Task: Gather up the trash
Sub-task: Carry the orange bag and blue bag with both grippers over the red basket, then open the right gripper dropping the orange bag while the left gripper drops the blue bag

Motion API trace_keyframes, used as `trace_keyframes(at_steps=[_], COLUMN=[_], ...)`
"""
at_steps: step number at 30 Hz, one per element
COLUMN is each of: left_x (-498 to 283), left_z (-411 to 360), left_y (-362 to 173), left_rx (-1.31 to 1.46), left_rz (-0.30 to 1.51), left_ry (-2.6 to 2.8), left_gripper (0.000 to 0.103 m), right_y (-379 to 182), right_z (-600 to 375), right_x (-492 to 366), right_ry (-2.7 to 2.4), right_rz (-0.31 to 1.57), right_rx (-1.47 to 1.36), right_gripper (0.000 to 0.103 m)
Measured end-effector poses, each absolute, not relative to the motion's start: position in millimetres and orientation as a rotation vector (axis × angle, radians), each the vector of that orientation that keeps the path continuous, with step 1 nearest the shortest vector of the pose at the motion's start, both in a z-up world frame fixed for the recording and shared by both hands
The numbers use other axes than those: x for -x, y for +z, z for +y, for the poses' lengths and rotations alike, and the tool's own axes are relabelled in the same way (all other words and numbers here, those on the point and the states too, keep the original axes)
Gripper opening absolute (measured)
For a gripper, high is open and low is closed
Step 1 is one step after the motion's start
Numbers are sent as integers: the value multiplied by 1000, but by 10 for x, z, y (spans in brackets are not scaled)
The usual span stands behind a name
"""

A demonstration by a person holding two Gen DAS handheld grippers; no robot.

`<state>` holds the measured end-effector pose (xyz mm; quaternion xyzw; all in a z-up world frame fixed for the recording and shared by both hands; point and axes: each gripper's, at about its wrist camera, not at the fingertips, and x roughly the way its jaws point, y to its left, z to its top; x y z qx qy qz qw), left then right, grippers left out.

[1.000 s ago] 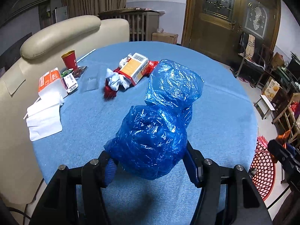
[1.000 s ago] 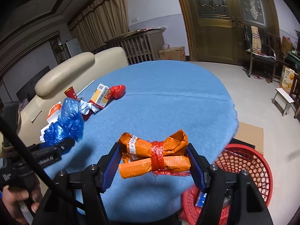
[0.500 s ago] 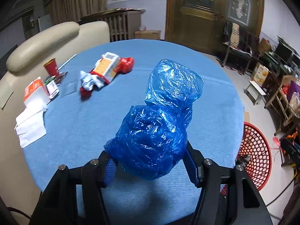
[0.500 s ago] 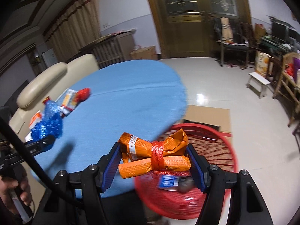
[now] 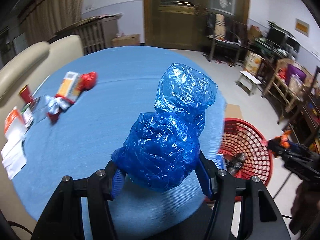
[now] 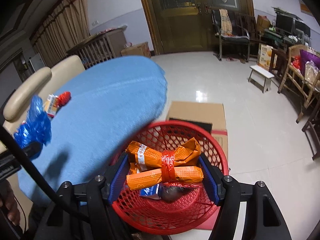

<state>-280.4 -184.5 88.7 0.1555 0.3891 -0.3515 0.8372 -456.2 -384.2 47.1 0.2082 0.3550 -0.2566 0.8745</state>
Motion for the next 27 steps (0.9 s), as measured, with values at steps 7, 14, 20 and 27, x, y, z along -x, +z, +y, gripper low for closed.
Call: trace_keyframes(at_steps=[7,14,20,27], left_x=[3016,3182,3281,3338], left_z=[-2269,-2600,-2740,-2911], left_y=[866,812,770,678], left_rx=[-387,-461,-494,-535], left_rz=[826,823,829,847], left_ry=[-869,-940,-959,-974], left_gripper=[64,64,64,64], right_y=[183,60,-25,24], right_z=[-3973,-4087,-4150,-4221], right_x=[4630,4692,4716,4816], right_ry=[-542,-549,-544,-552], right_rz=[811,829,846,798], right_rx=[-460,-480,-500,-534], right_gripper=[71,72,76,81])
